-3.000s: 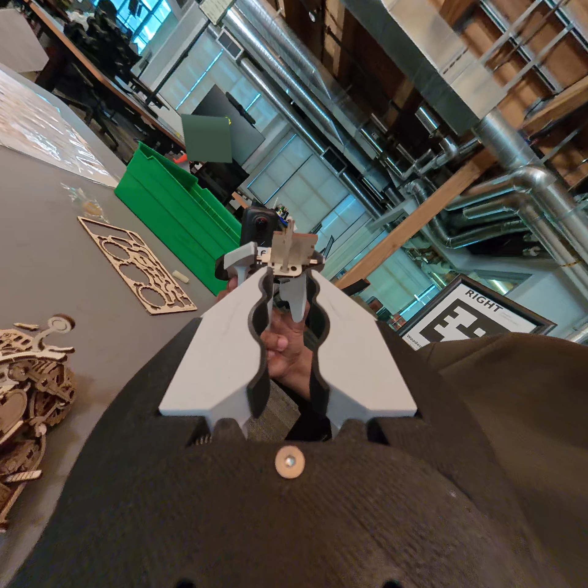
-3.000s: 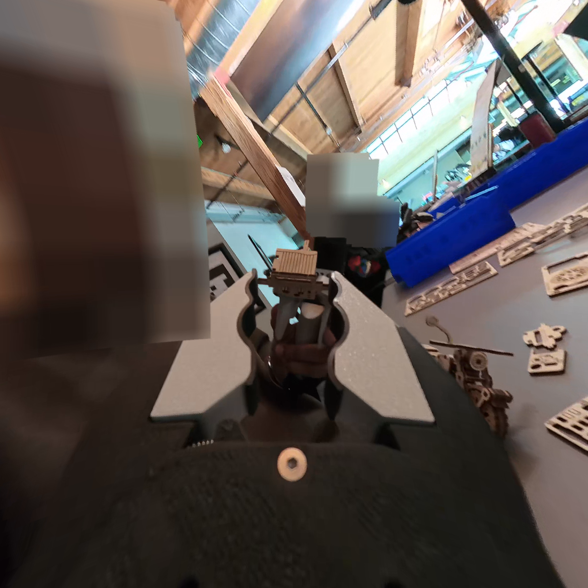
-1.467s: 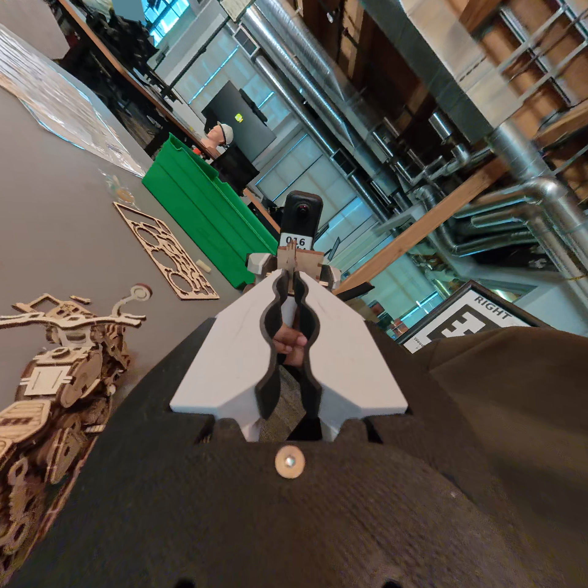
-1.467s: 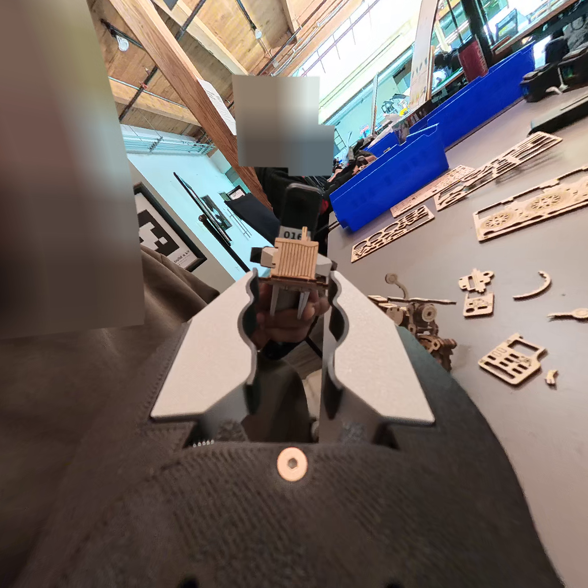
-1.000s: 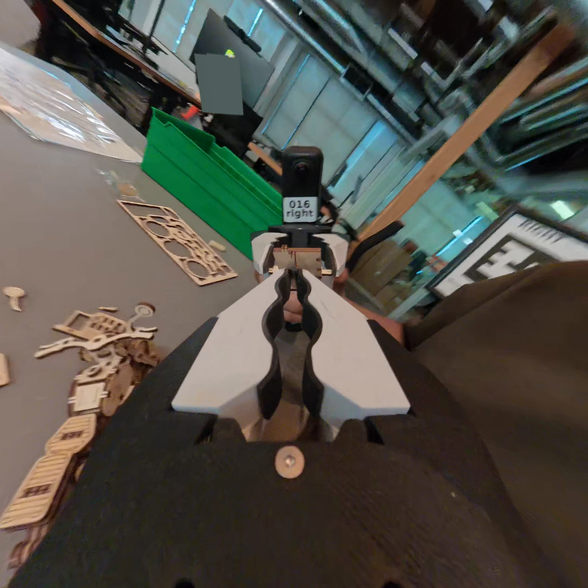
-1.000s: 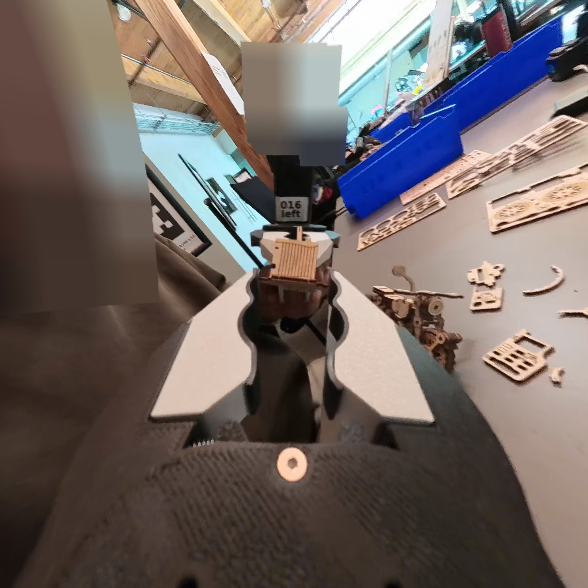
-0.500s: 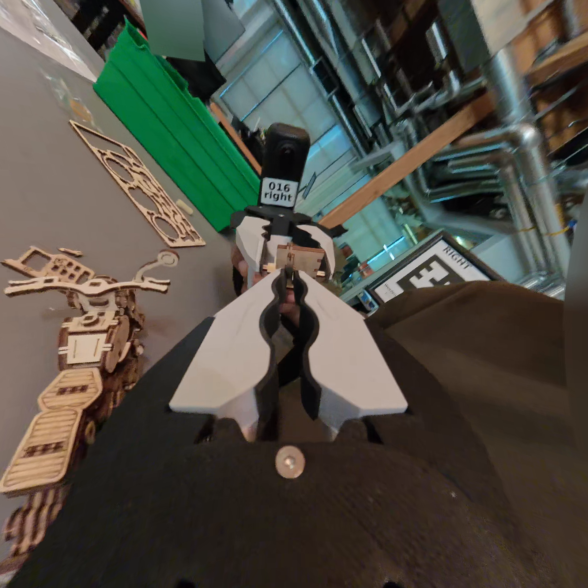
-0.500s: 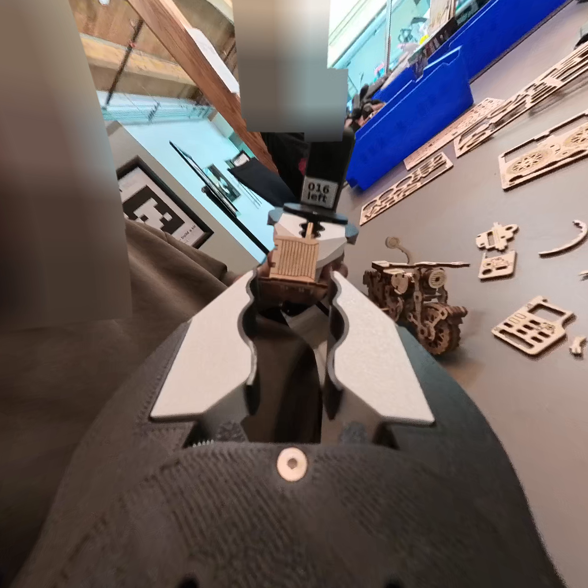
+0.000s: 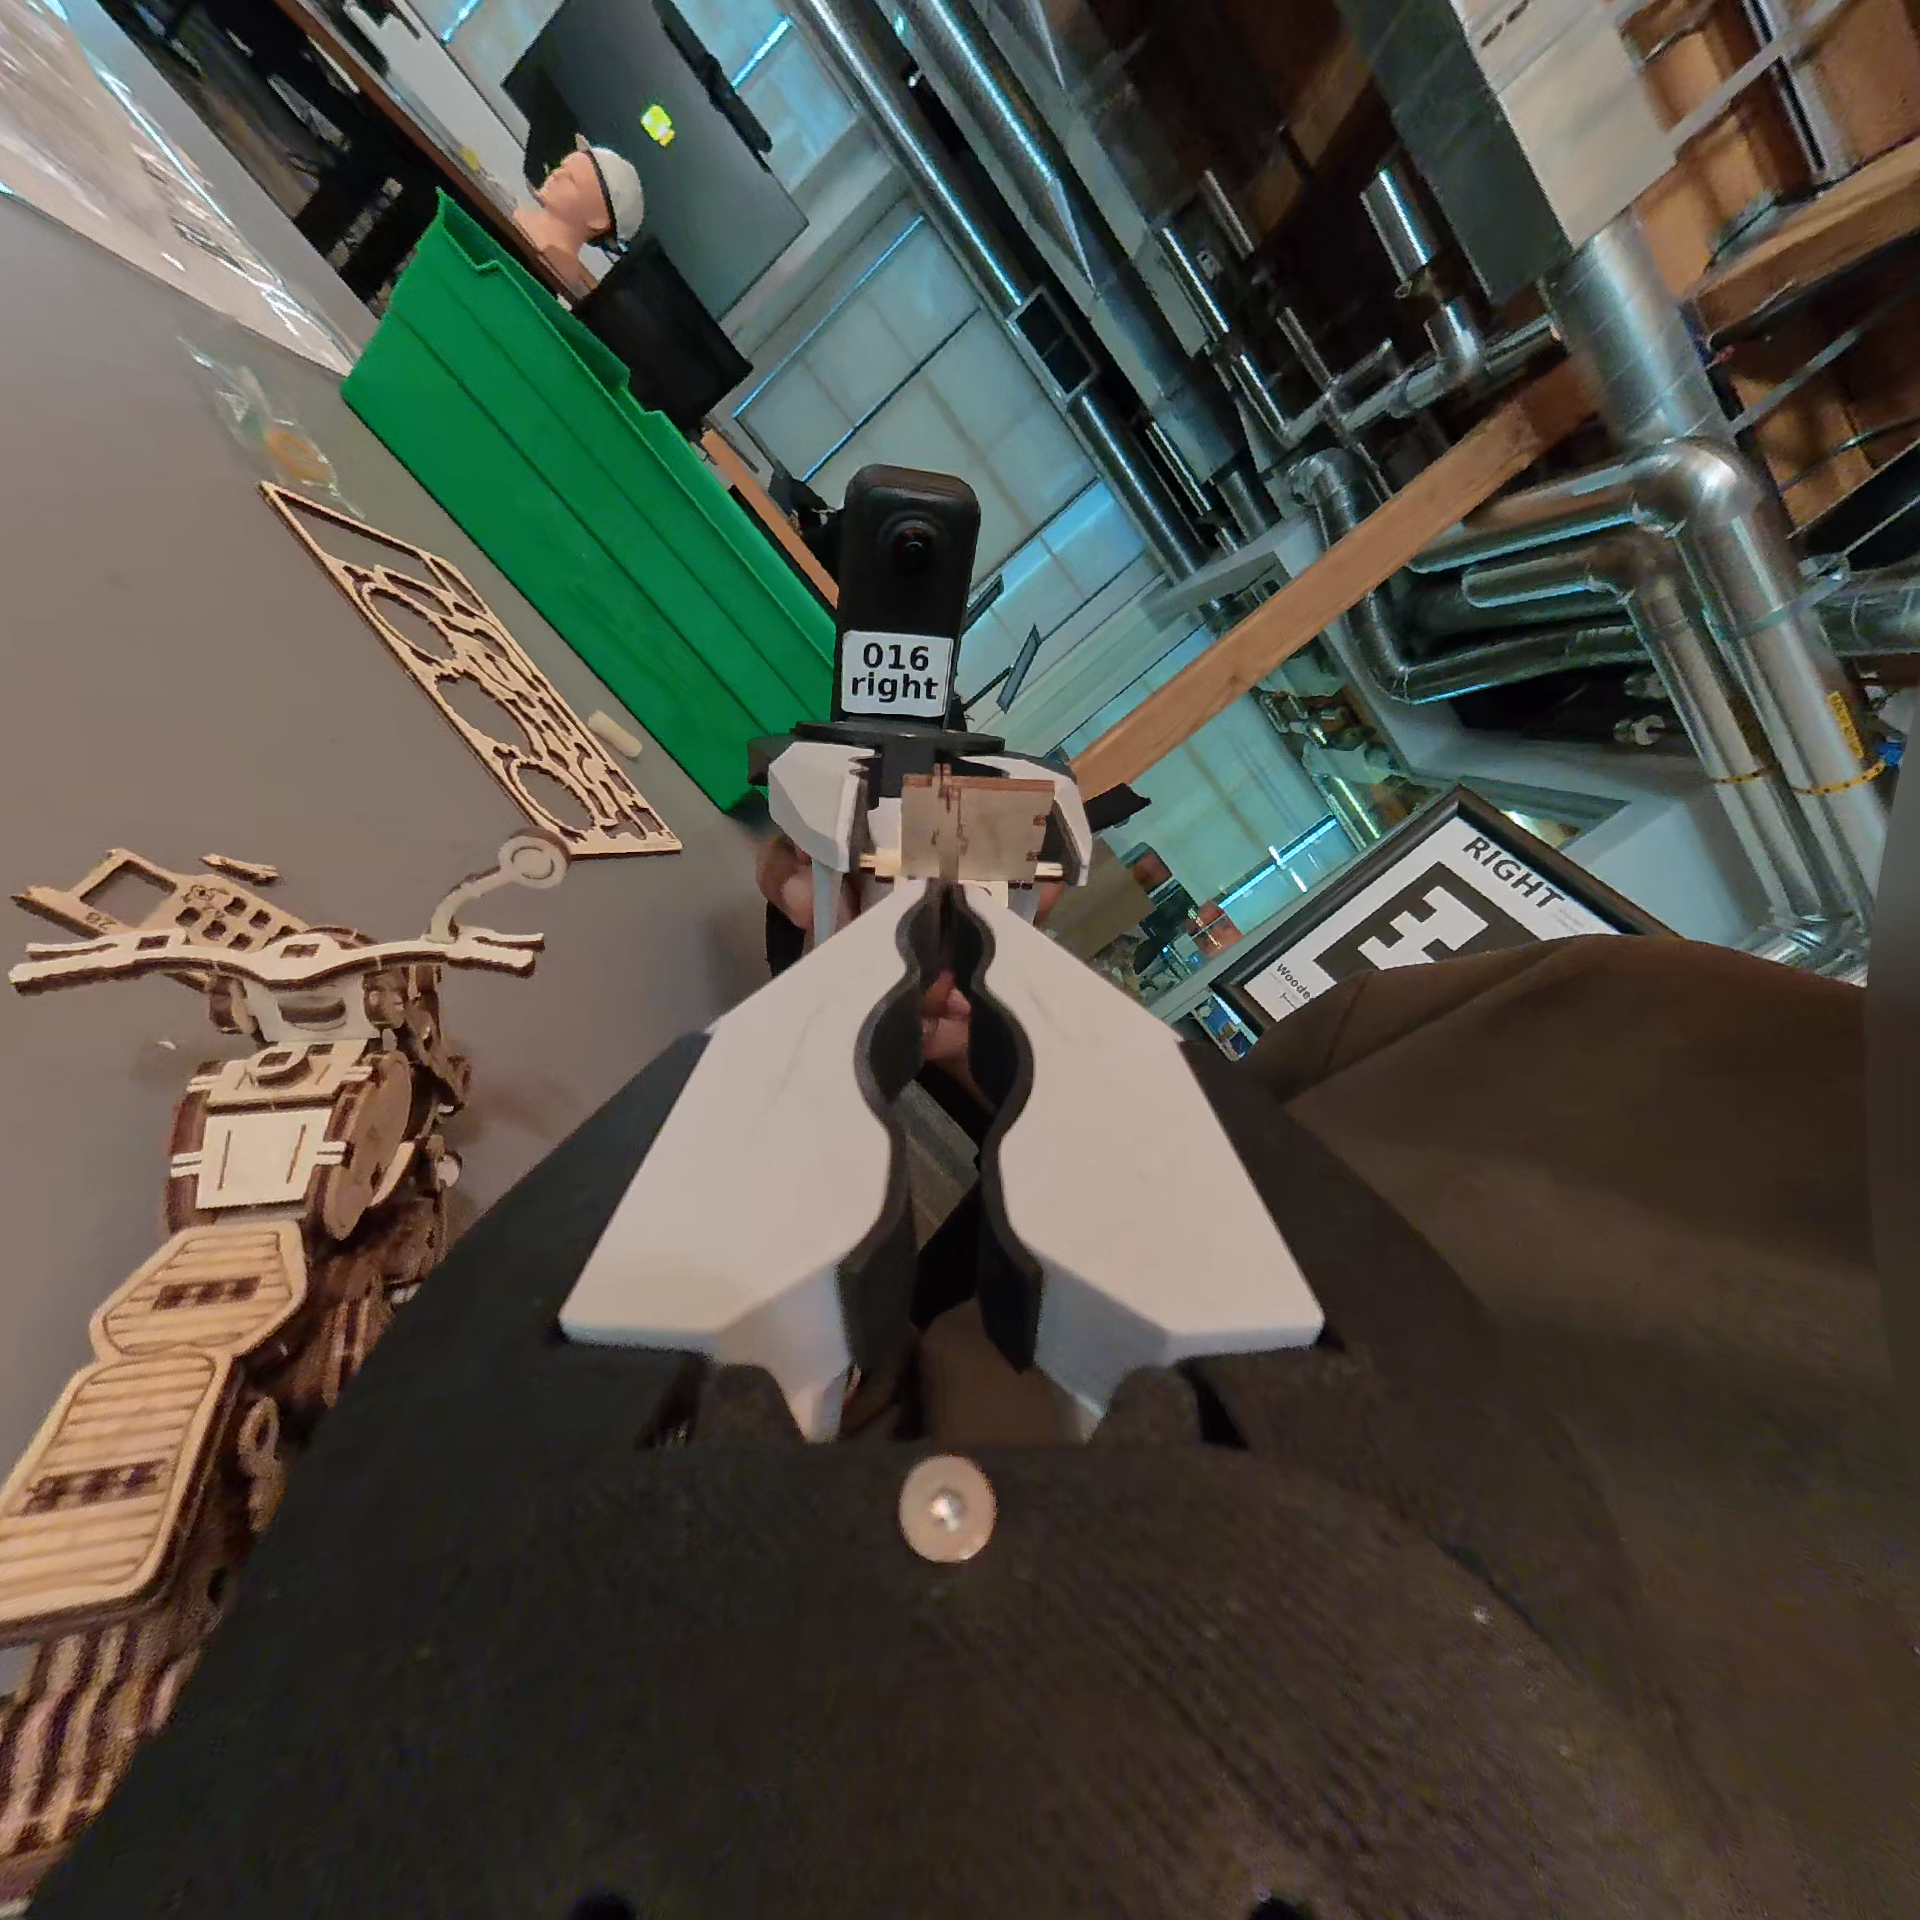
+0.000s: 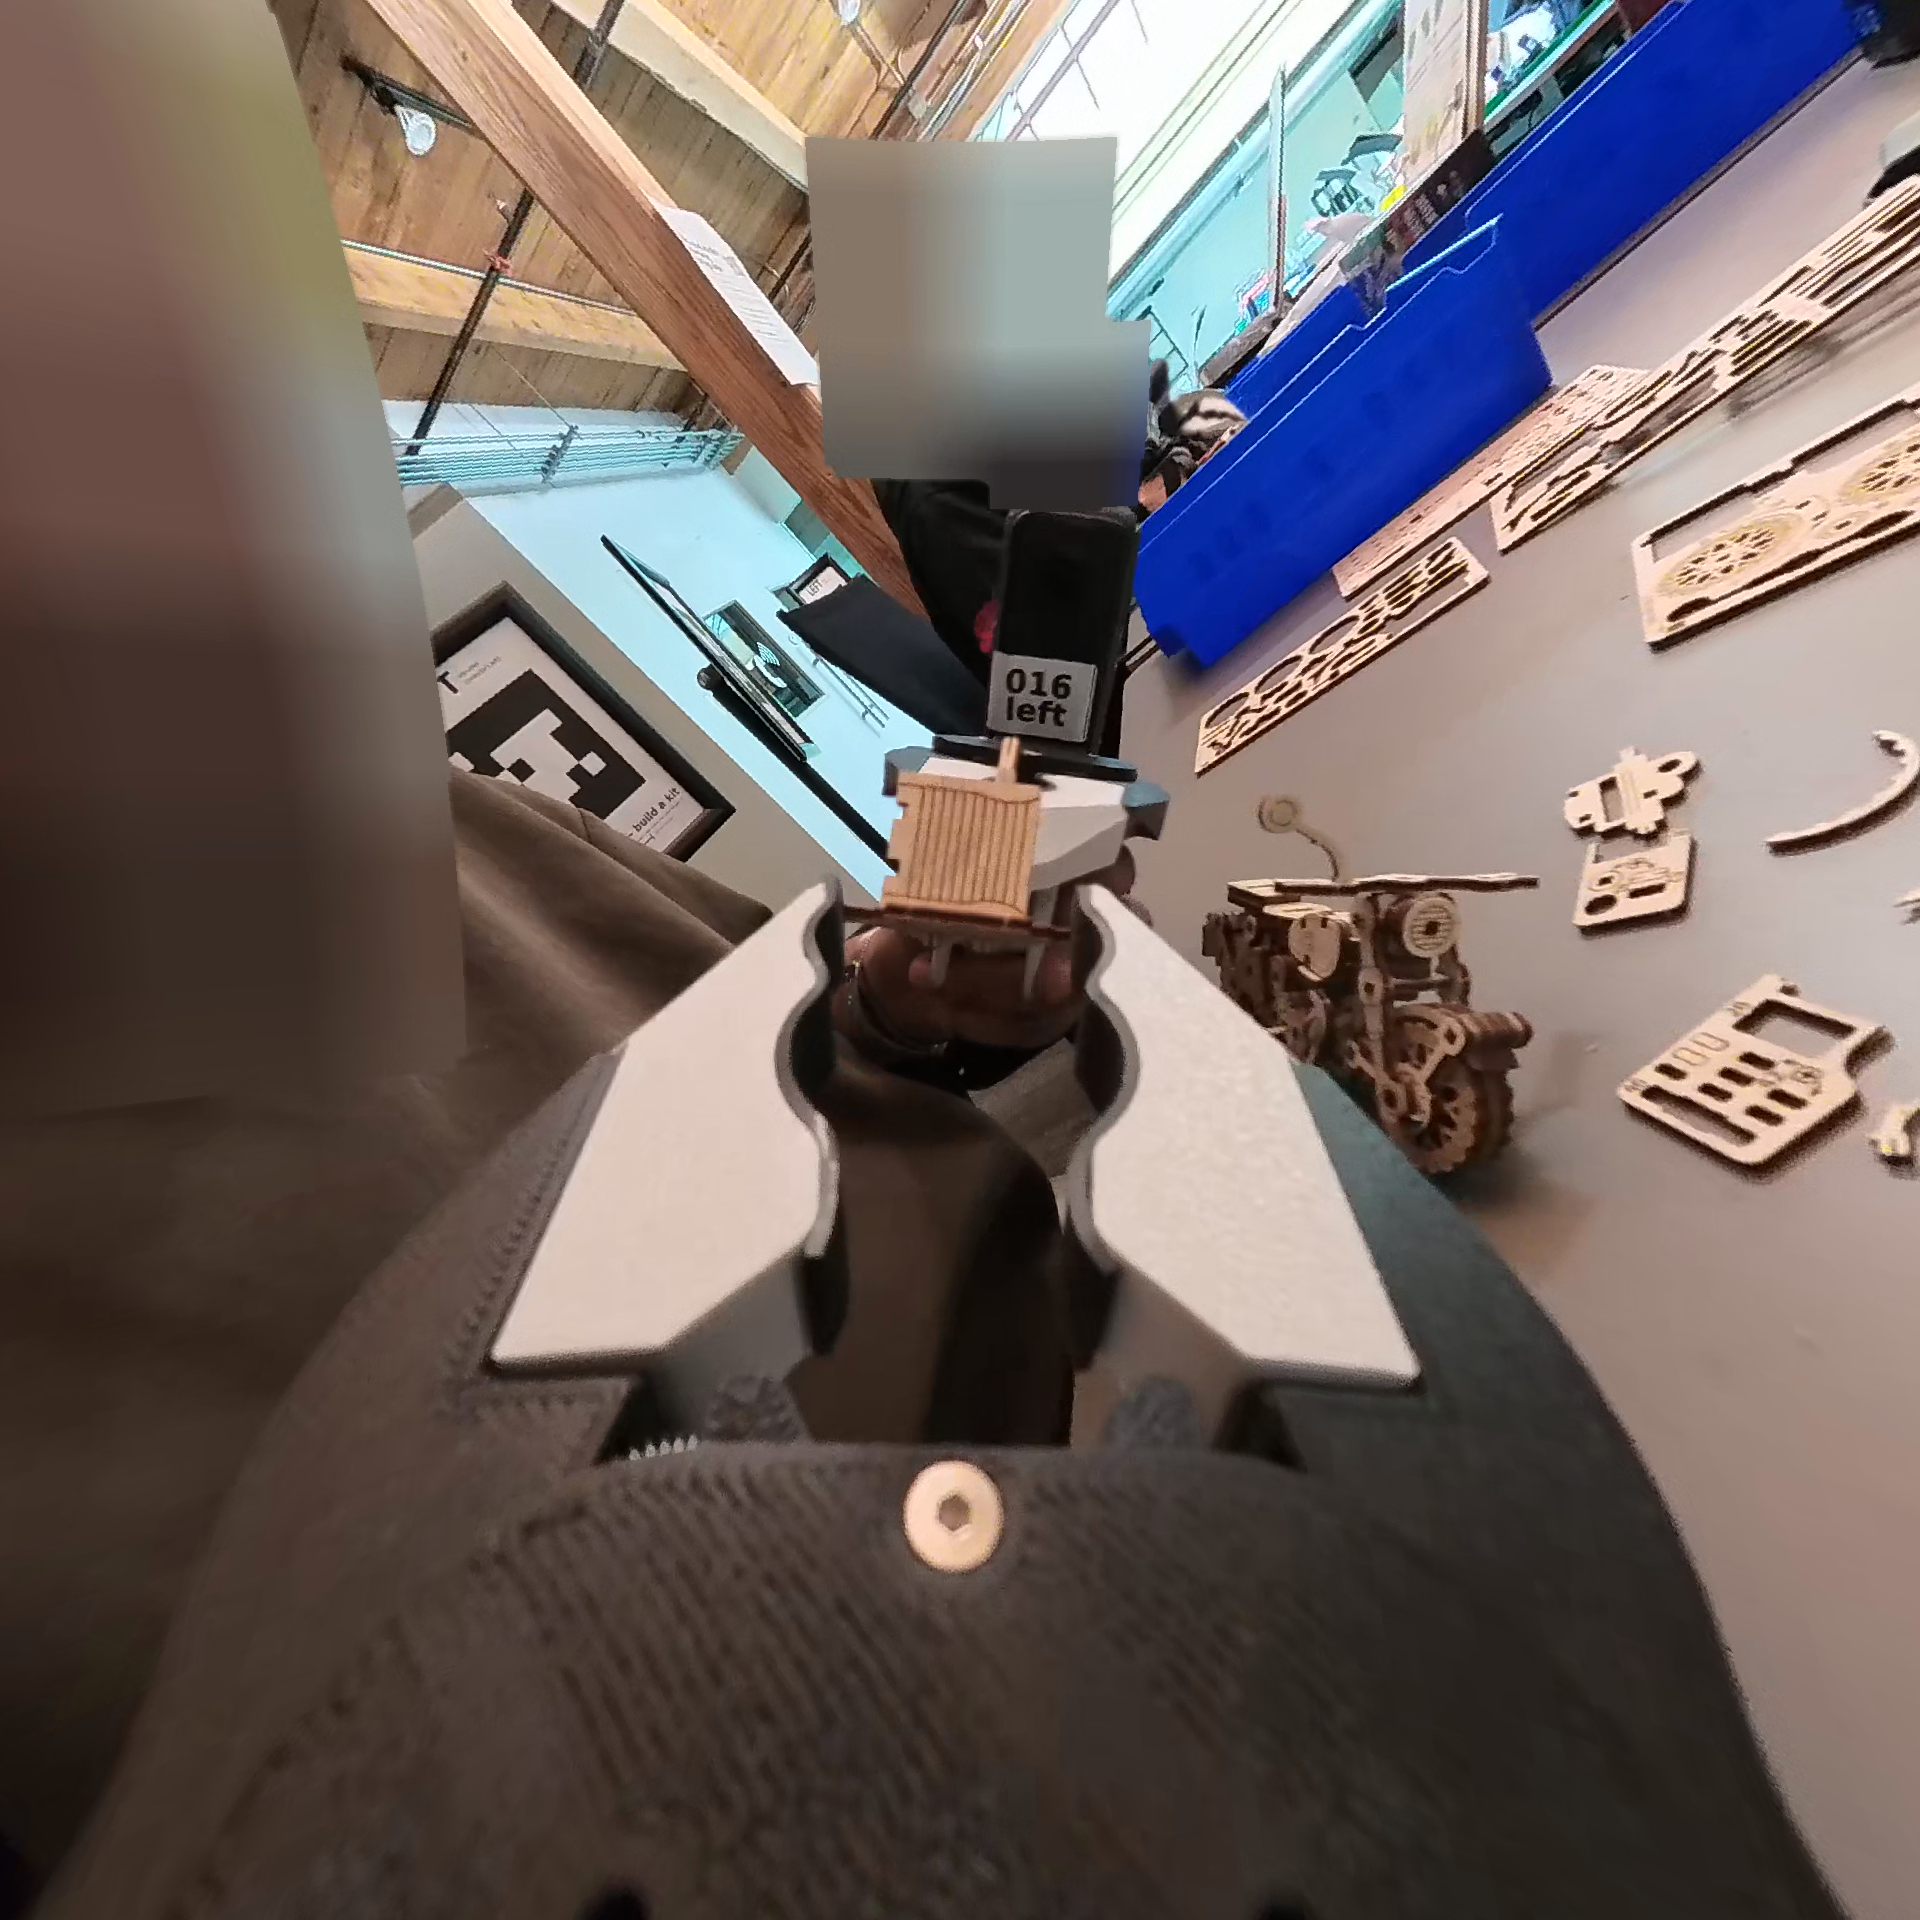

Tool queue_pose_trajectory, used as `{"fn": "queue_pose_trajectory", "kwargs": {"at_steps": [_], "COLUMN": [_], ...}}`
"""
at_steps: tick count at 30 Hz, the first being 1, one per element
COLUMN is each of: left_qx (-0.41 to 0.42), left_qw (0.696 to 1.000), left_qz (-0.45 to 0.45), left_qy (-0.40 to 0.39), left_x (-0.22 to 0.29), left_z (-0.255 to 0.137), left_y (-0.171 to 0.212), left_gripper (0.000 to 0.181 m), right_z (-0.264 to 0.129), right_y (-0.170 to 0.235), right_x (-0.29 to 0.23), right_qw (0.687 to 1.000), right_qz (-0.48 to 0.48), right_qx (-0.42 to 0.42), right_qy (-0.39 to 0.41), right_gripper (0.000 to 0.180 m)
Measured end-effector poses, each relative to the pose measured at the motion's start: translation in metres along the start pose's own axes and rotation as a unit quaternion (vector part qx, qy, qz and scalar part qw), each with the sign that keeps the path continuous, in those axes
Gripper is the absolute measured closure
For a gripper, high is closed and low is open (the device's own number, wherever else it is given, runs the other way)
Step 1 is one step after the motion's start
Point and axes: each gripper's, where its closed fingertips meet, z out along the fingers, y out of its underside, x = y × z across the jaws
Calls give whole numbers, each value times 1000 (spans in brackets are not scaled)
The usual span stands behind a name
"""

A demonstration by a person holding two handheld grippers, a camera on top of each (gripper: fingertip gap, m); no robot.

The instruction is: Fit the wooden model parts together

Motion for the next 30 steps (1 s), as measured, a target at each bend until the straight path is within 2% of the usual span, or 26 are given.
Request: {"fn": "queue_pose_trajectory", "kwargs": {"at_steps": [7,10,12,18,23,27,30], "left_qx": [2,0,0,8,71,103,117], "left_qw": [1000,1000,1000,1000,995,989,985], "left_qz": [-8,-5,-1,14,51,76,90], "left_qy": [4,12,4,-10,-49,-75,-84], "left_x": [-2,1,-1,-3,-7,-7,-4], "left_z": [-1,1,1,-1,-12,-18,-17], "left_y": [1,2,3,0,-19,-28,-28], "left_gripper": [180,174,180,181,181,181,181], "right_z": [1,1,1,3,-1,-3,3], "right_y": [1,3,3,2,-6,-11,-9], "right_x": [1,2,1,4,15,23,22], "right_qw": [1000,1000,1000,1000,998,995,995], "right_qz": [4,6,9,7,-5,11,27], "right_qx": [-3,-7,-8,-2,31,63,74], "right_qy": [-1,1,-2,5,45,72,68], "right_gripper": [136,136,136,135,113,131,134]}}
